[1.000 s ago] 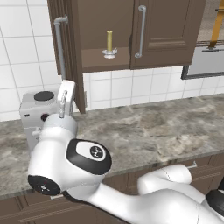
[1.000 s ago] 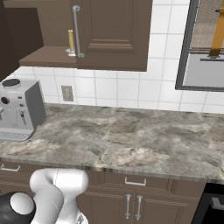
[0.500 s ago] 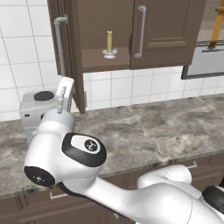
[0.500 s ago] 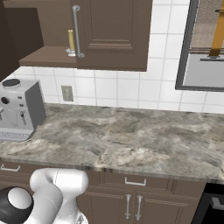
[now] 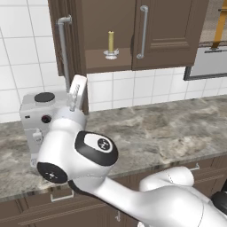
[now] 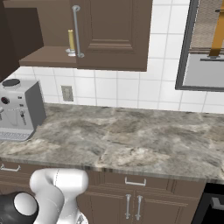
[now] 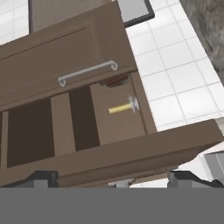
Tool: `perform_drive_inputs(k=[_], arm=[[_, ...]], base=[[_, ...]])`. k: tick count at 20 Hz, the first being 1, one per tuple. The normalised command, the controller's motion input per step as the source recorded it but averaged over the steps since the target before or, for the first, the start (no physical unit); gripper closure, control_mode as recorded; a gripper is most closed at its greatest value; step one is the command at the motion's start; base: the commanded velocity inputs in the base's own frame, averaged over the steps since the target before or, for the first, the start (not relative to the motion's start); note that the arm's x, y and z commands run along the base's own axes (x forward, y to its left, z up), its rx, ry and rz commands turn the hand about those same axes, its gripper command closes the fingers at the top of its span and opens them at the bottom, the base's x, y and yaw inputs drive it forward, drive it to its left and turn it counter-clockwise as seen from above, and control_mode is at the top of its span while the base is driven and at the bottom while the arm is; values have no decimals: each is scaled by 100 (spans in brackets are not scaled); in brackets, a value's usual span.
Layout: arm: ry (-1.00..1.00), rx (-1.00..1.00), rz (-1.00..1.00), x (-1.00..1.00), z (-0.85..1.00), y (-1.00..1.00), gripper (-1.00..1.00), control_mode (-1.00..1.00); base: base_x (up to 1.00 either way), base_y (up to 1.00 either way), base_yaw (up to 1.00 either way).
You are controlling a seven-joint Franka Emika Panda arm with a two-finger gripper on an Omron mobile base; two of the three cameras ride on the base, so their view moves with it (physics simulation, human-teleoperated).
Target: Pick the candle and jar from the dining table and place them in the open cabinet. Close the cabinet after placing the objects.
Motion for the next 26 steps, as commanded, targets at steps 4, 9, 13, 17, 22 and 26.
perform_drive_inputs(k=[4,9,13,17,22,26], arm=[[0,2,0,20,0,-34,-100,-100],[0,2,0,21,3,-39,-100,-100],[0,8,0,43,5,-68,-100,-100],[0,11,0,53,0,-71,-100,-100],[0,12,0,52,6,-68,-100,-100],[0,14,0,59,9,-56,-100,-100]], base=[[0,0,0],[0,0,0],[0,0,0],[0,0,0],[0,0,0],[0,0,0]])
